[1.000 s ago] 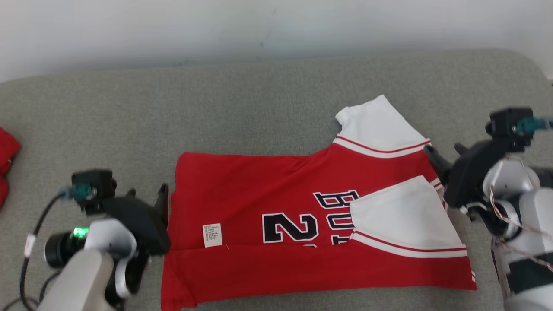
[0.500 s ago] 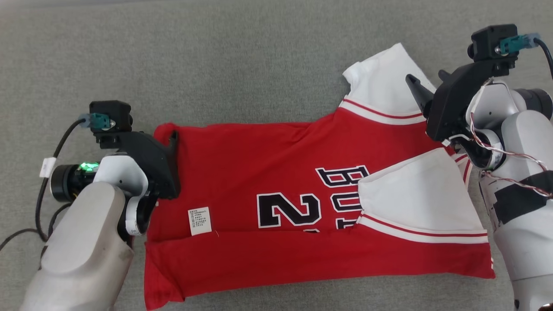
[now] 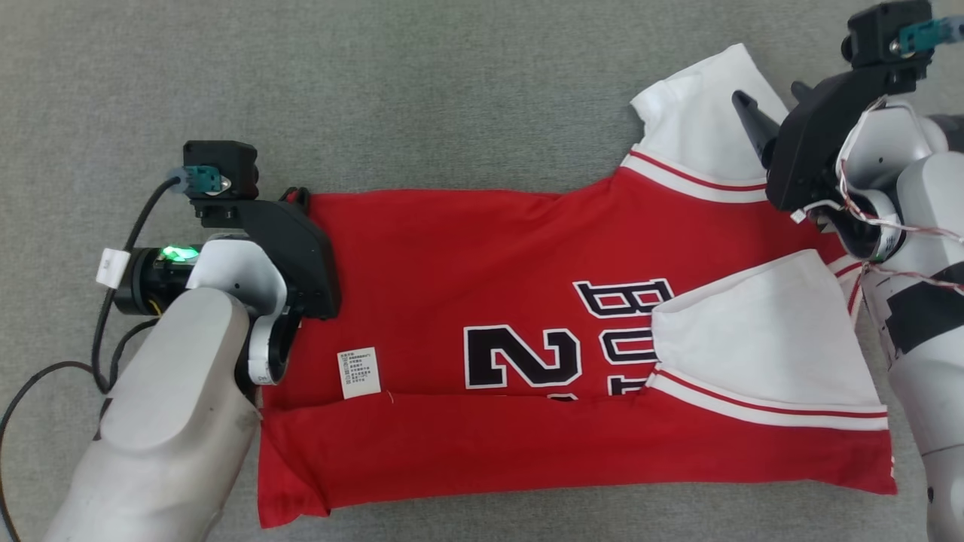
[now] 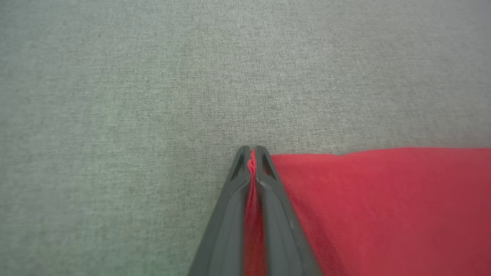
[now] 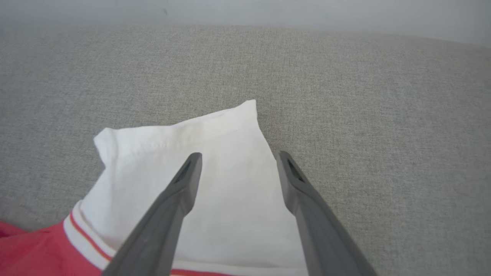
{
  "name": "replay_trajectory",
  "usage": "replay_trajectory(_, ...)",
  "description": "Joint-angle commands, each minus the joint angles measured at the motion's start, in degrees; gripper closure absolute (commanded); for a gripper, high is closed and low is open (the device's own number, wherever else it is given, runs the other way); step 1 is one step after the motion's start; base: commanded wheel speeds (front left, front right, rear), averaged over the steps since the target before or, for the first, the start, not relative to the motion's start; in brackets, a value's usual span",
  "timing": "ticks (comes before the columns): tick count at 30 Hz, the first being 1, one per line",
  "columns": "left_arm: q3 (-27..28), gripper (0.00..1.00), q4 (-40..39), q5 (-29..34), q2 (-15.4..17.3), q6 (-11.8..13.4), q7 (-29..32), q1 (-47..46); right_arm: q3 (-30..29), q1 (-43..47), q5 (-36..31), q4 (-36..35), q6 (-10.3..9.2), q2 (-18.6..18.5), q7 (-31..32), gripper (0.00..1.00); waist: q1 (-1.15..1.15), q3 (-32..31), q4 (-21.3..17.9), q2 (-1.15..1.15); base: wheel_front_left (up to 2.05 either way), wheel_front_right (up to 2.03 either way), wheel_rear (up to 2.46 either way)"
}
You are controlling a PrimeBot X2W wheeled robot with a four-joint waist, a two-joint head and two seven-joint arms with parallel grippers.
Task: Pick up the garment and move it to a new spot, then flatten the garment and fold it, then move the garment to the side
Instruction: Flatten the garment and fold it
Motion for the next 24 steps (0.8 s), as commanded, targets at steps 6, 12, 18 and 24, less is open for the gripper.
replay_trajectory(6,-1.45,1.0,-0.75,0.39,-1.02,0.31,-0.75,2.92,1.23,-3.32,0.68,2.69,-0.14,-1.17,0.23,0.0,0.0,1.36,2.22,-0.01,0.0,0.0,0.0)
replay_trajectory(12,-2.05,1.0,-1.66,0.37,-1.61,0.38,-1.14,3.11,0.92,-5.31,-1.03,5.97,-0.14,-1.78,-1.08,0.0,0.0,2.06,3.39,-0.01,0.0,0.0,0.0)
replay_trajectory(18,-2.83,1.0,-2.38,0.24,-2.46,0.25,-1.4,2.42,-2.21,-7.76,-4.43,11.79,-0.14,-1.51,-2.11,0.0,0.0,3.03,4.78,-0.01,0.0,0.0,0.0)
replay_trajectory(24,-2.45,1.0,-2.66,0.24,-2.69,0.51,-3.04,0.98,-4.26,-8.88,-6.56,14.74,-0.14,-0.96,-6.26,1.0,0.0,3.9,4.93,-0.01,0.0,0.0,0.0)
